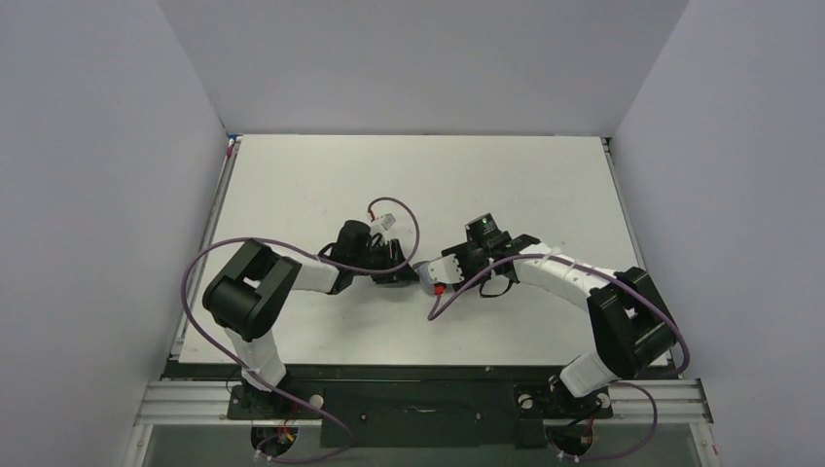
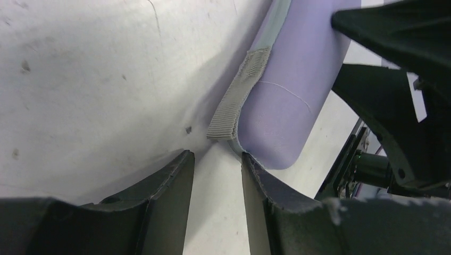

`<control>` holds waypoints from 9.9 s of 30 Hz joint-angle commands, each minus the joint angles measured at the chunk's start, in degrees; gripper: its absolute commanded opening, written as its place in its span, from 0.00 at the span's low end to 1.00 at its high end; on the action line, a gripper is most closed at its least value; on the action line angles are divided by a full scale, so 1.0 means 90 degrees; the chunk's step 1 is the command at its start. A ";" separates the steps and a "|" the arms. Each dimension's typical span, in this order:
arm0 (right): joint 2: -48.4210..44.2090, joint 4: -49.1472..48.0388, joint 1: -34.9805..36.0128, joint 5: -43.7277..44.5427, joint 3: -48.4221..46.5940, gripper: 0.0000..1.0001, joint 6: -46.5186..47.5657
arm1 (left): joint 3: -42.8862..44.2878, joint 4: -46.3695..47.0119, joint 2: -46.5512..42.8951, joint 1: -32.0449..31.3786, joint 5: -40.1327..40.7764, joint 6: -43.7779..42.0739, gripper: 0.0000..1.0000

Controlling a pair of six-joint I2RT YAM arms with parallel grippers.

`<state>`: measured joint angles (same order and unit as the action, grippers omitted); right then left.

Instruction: Open the umbrella

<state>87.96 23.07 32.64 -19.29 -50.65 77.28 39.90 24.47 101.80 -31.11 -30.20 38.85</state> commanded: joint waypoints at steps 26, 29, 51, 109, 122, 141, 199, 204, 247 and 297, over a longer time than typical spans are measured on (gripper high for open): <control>-0.0343 0.0334 0.0198 0.0145 0.0627 0.36 0.0547 | 0.0558 0.2072 0.1107 0.0493 -0.0824 0.1816 0.40; -0.0323 0.0380 0.0198 0.0118 0.0549 0.36 0.0458 | 0.0728 0.1987 0.1206 0.0417 -0.0778 0.1740 0.40; -0.0353 0.0321 0.0212 0.0227 0.0669 0.36 0.0362 | 0.0751 0.0022 0.0918 0.0362 -0.0044 0.0799 0.27; -0.1303 0.1777 0.0192 -0.0309 0.1563 0.35 0.2730 | -0.1718 0.3297 -0.0272 -0.2230 0.1358 -0.6257 0.42; -0.1242 0.1468 0.0173 -0.0275 0.1559 0.34 0.2348 | -0.1475 0.3005 -0.0015 -0.2365 0.0926 -0.5967 0.12; -0.1363 0.0662 -0.0066 -0.0454 0.1518 0.52 0.0827 | -0.1948 0.2421 -0.1037 -0.2801 0.1576 -0.5298 0.00; 0.2080 0.1878 -0.0816 -0.1233 -0.2622 0.45 -0.6929 | -0.0543 0.1794 0.0060 -0.2499 0.3145 -0.4815 0.00; 0.1936 0.1911 -0.1067 -0.1761 -0.2554 0.66 -0.7891 | -0.0574 0.1751 0.0086 -0.2082 0.2824 -0.5020 0.00; 0.2769 0.0905 -0.1061 -0.1785 -0.2691 0.39 -0.9349 | 0.0494 0.1961 0.0966 -0.1571 0.2535 -0.4783 0.14; 0.0100 0.1850 -0.2456 -0.1672 -0.1281 0.78 -0.8703 | -0.0310 0.0966 -0.0147 -0.1033 0.1890 -0.4238 0.00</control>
<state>91.57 29.30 13.69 -32.34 -54.70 -19.84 35.62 34.94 100.18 -41.45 -10.24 2.68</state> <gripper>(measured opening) 0.778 0.005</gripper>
